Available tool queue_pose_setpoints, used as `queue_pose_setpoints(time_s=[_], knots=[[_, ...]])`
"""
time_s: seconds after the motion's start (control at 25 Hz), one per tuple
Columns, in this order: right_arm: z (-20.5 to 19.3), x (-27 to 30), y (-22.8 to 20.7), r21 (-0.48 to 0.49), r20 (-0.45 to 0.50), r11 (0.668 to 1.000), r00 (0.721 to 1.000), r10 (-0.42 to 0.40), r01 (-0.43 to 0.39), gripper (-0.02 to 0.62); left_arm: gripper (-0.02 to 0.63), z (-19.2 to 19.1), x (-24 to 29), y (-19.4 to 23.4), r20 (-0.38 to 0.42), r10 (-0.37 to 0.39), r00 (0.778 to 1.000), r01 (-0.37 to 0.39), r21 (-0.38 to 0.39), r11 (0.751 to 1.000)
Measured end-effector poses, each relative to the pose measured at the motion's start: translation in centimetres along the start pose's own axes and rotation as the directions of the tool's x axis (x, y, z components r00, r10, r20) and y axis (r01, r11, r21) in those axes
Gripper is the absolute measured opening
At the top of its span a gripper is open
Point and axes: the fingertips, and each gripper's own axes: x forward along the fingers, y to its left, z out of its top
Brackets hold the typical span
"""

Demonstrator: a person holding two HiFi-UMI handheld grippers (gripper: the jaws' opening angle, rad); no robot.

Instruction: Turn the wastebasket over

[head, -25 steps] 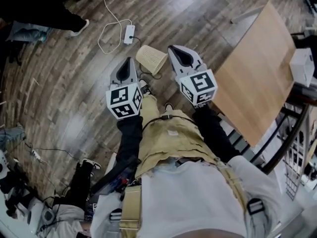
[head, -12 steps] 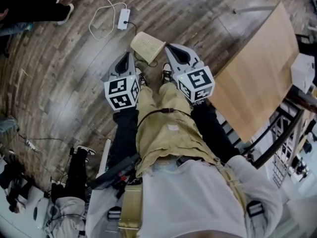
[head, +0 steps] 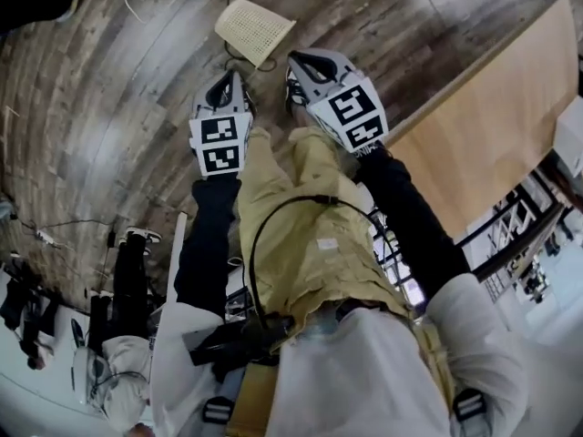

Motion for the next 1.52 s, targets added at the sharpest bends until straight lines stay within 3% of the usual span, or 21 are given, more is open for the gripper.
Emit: queue_pose_setpoints(time_s=[0.12, 0.28, 0.44, 0.6, 0.76, 1.08, 1.28, 1.52], knots=[[-6.0, 4.7, -0.8, -0.001, -0.063, 0.999, 0.997, 0.036, -0.037, 0.023, 0.002, -4.3, 5.1, -0.5, -0.077, -0.039, 0.996, 0.051, 0.171, 0.984], [-13.1, 10.0, -2.2, 0.042, -0.121, 0.998, 0.991, 0.05, -0.045, 0.023, 0.002, -10.1, 11.5, -0.6, -0.173, -0.103, 0.98, 0.135, 0.185, 0.973], [-18.7, 13.7, -3.7, 0.123, -0.159, 0.992, 0.987, 0.028, -0.008, 0.023, 0.002, -14.9, 15.6, -1.1, -0.26, -0.129, 0.957, 0.209, 0.308, 0.928], [-23.1, 17.0, -6.0, 0.152, -0.184, 0.987, 0.983, -0.013, 0.041, 0.023, 0.002, -18.4, 20.2, -1.3, -0.34, -0.147, 0.929, 0.272, 0.357, 0.894], [-26.7, 20.0, -7.3, 0.132, -0.26, 0.989, 0.965, -0.034, 0.071, 0.023, 0.002, -19.7, 24.5, -1.1, -0.372, -0.122, 0.92, 0.266, 0.367, 0.891], [-31.2, 22.6, -8.6, 0.112, -0.376, 0.993, 0.926, 0.009, 0.036, 0.023, 0.002, -22.8, 30.3, -3.1, -0.438, -0.132, 0.889, 0.288, 0.311, 0.906], [-33.6, 22.5, -10.7, 0.062, -0.399, 0.998, 0.917, 0.011, 0.016, 0.023, 0.003, -25.3, 33.7, -2.7, -0.466, -0.118, 0.877, 0.288, 0.313, 0.905], [-36.7, 22.7, -12.7, 0.066, -0.425, 0.998, 0.905, 0.023, 0.006, 0.023, 0.032, -28.1, 36.9, -2.8, -0.525, -0.097, 0.845, 0.302, 0.322, 0.897]])
